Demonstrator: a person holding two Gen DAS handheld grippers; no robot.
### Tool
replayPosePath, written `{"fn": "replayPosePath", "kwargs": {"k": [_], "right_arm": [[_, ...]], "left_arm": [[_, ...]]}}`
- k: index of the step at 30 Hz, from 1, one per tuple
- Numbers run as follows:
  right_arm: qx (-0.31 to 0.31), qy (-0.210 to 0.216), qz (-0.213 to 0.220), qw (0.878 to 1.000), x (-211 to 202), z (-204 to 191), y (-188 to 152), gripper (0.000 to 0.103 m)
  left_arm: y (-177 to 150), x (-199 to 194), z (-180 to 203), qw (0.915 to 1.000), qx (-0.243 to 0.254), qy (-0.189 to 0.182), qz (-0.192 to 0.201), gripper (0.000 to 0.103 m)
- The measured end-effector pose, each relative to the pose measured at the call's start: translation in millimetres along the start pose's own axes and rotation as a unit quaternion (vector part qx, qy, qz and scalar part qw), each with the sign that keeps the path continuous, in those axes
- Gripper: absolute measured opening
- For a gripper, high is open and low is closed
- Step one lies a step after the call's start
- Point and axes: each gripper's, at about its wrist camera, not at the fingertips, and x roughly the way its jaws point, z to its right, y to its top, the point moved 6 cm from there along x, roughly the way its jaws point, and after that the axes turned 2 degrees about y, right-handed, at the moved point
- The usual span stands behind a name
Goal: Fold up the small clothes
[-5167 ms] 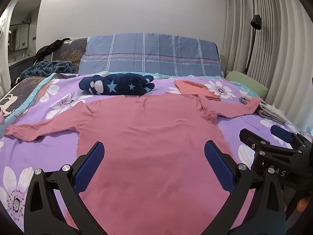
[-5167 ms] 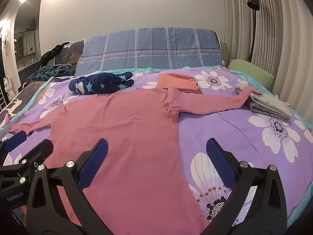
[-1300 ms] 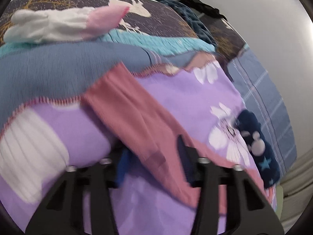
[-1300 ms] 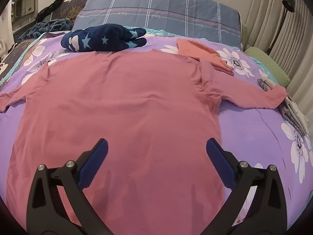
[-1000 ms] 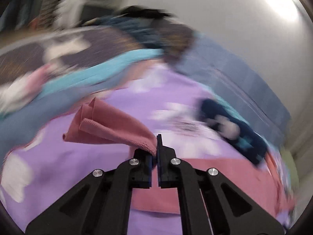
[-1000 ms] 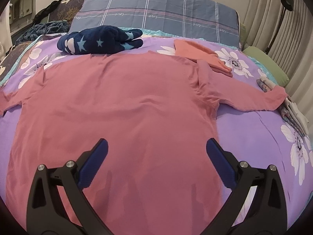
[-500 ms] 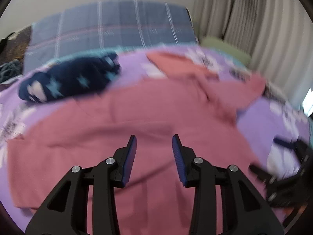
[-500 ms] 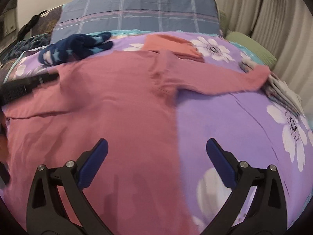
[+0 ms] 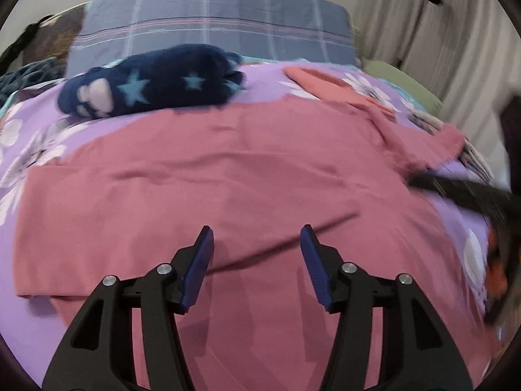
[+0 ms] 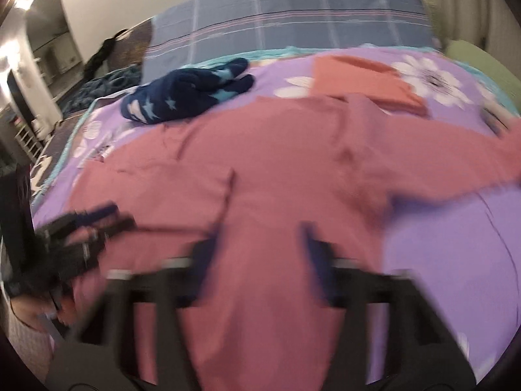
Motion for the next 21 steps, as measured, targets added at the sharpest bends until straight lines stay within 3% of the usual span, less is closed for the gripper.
{"fn": "replayPosePath", "kwargs": {"k": [4,6,8,9,11,13,16,18,21], "right_arm": [[0.009,0.073,-0.055,0.996,38,-1,31,0.015],[0.038,0.112,-0.098,0.988,58,1,37,0.036],[0.055,0.13,-0.119,0.983,68,2,38,0.046],[0.059,0.142,-0.134,0.979,74,1,39,0.046],[0.06,0.149,-0.146,0.976,81,0,40,0.046],[0.062,0.157,-0.154,0.974,88,-2,40,0.046],[0.042,0.166,-0.173,0.97,99,-12,36,0.033],[0.02,0.146,-0.172,0.974,103,-16,34,0.003],[0.009,0.149,-0.126,0.981,84,-21,53,0.003]], "left_arm": [[6,4,44,0.9976,0.064,-0.025,0.005,0.054],[9,10,64,0.9952,0.095,-0.024,0.007,0.054],[11,19,73,0.9942,0.105,-0.026,0.002,0.054],[12,25,76,0.9939,0.107,-0.028,-0.002,0.054],[12,38,82,0.9935,0.107,-0.035,-0.018,0.043],[13,48,84,0.9935,0.105,-0.033,-0.03,0.026],[17,55,78,0.9951,0.084,-0.038,-0.036,0.008],[20,56,75,0.9957,0.074,-0.044,-0.036,0.0],[27,45,76,0.9962,0.061,-0.056,-0.026,0.0]]}}
